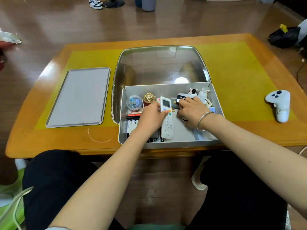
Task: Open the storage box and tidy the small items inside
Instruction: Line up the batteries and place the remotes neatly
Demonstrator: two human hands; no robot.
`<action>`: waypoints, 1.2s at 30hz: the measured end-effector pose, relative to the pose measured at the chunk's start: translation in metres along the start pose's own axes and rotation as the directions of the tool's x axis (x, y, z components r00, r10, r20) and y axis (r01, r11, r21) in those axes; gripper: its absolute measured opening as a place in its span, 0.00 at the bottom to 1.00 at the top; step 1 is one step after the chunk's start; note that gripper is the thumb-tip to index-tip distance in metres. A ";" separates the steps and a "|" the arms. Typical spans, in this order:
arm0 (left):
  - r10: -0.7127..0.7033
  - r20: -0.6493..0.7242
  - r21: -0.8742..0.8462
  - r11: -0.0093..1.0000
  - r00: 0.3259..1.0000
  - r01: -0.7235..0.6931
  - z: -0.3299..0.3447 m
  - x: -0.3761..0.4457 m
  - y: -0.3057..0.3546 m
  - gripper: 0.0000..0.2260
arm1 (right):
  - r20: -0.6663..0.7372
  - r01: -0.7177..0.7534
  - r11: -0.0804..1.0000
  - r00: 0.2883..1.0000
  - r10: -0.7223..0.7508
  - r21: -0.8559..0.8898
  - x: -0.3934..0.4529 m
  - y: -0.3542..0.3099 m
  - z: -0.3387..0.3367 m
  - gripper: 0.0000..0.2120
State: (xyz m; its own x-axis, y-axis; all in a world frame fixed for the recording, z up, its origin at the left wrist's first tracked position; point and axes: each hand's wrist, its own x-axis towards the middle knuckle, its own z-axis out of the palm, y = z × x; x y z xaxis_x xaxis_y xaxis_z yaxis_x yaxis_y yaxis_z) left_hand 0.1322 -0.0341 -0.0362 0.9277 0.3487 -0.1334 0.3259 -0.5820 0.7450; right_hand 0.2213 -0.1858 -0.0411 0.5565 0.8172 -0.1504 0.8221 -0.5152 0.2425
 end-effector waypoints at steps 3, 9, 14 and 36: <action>0.000 0.051 0.081 0.997 0.999 -0.004 0.009 0.000 0.004 0.11 | -0.048 0.018 0.998 0.999 -0.015 0.064 -0.009 0.005 0.002 0.10; -0.014 0.100 0.132 0.991 0.995 0.001 0.021 -0.003 0.010 0.08 | -0.059 0.020 0.997 0.998 -0.016 0.074 -0.015 0.003 0.005 0.06; -0.001 0.117 0.148 0.989 0.993 -0.017 0.021 -0.002 0.010 0.09 | -0.140 -0.016 0.992 0.990 0.034 0.127 -0.019 0.003 -0.001 0.12; -0.023 0.160 0.172 0.985 0.987 -0.005 0.030 0.000 0.010 0.11 | -0.397 -0.153 0.950 0.881 0.257 0.273 -0.042 0.015 -0.009 0.04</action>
State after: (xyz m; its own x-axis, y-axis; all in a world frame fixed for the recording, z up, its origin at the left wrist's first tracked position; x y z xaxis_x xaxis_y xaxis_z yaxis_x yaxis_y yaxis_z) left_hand 0.1406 -0.0620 -0.0482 0.9371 0.2398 -0.2536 0.3479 -0.7012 0.6223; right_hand 0.2091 -0.2258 -0.0220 0.6533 0.6906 0.3101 0.7283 -0.6852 -0.0084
